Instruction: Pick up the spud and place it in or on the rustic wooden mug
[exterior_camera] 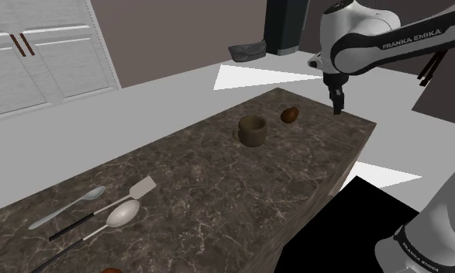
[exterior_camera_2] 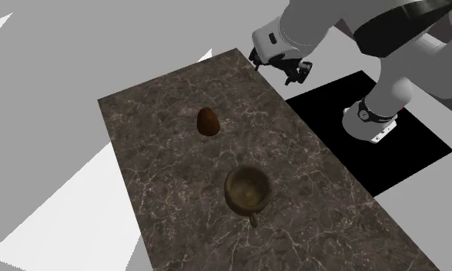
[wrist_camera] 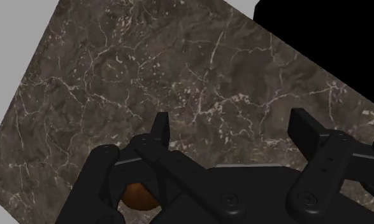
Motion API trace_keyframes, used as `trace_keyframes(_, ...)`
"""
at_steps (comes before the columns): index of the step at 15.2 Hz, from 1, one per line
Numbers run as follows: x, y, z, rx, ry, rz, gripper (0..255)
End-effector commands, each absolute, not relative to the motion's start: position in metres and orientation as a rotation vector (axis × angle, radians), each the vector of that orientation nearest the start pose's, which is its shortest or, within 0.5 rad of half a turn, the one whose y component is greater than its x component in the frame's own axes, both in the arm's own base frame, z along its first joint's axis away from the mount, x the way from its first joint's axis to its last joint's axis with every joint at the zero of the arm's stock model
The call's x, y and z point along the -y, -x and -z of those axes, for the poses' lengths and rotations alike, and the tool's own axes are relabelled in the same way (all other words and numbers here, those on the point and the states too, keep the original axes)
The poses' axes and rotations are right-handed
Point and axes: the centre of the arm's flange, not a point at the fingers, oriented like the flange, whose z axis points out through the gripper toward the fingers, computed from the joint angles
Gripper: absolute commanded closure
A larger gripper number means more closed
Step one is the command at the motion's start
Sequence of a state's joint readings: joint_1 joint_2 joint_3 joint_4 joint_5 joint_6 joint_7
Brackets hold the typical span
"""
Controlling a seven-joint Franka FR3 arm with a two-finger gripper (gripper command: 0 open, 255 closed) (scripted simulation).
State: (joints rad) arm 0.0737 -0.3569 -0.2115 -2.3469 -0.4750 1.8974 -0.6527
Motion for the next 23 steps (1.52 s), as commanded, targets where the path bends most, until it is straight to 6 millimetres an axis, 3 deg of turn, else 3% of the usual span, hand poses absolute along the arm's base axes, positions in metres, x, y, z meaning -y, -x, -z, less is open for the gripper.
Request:
trace_keyframes(1, 0.101, -0.443, -0.449, 1.366, 3.176, -0.401, 0)
trace_keyframes(8, 0.099, -0.507, -0.4, 1.949, 2.975, -0.44, 0)
trace_keyframes(15, 0.081, -0.564, -0.347, 2.505, 2.648, -0.465, 0)
trace_keyframes(23, 0.099, -0.575, -0.313, 2.537, 2.623, -0.466, 0)
